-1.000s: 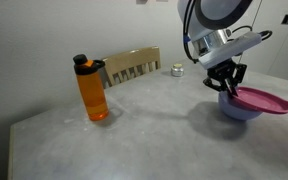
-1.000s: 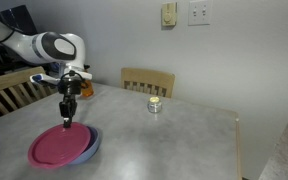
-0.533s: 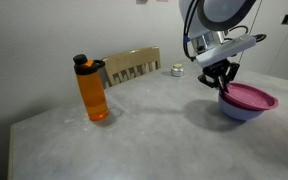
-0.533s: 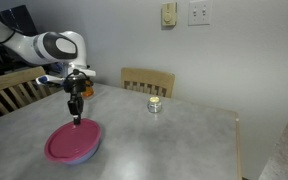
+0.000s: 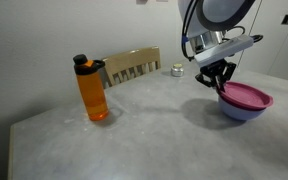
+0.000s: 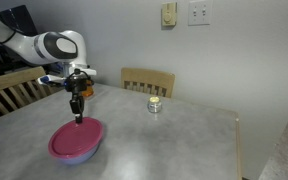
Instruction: Put the pink plate on the blue bowl, remove the pink plate and put it back on the the blue bowl
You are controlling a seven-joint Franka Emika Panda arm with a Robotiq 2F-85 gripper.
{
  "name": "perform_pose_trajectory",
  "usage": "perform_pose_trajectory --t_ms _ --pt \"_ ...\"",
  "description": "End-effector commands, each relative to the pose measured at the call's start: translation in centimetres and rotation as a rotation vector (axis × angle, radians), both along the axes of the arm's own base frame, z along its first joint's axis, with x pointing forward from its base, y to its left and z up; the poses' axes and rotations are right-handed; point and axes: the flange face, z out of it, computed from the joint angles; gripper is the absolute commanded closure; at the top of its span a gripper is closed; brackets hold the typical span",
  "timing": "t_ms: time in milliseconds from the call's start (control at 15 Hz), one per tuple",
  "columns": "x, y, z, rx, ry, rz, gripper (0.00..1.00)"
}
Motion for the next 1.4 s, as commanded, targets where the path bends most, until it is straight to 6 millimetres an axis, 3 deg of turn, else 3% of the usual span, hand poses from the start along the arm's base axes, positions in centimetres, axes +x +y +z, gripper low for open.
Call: perform_pose_trajectory --t_ms 0,400,933,1333 --pt "-0.4 -0.1 0.0 0.019 0.066 0.006 0.97" --pt "-0.6 -0.6 0.1 0.018 0.065 -0.008 0.97" --pt "0.9 1.1 0.0 0.09 0.035 0.046 0.97" --pt "0.4 0.3 -0.5 0.097 0.048 0.017 0.97"
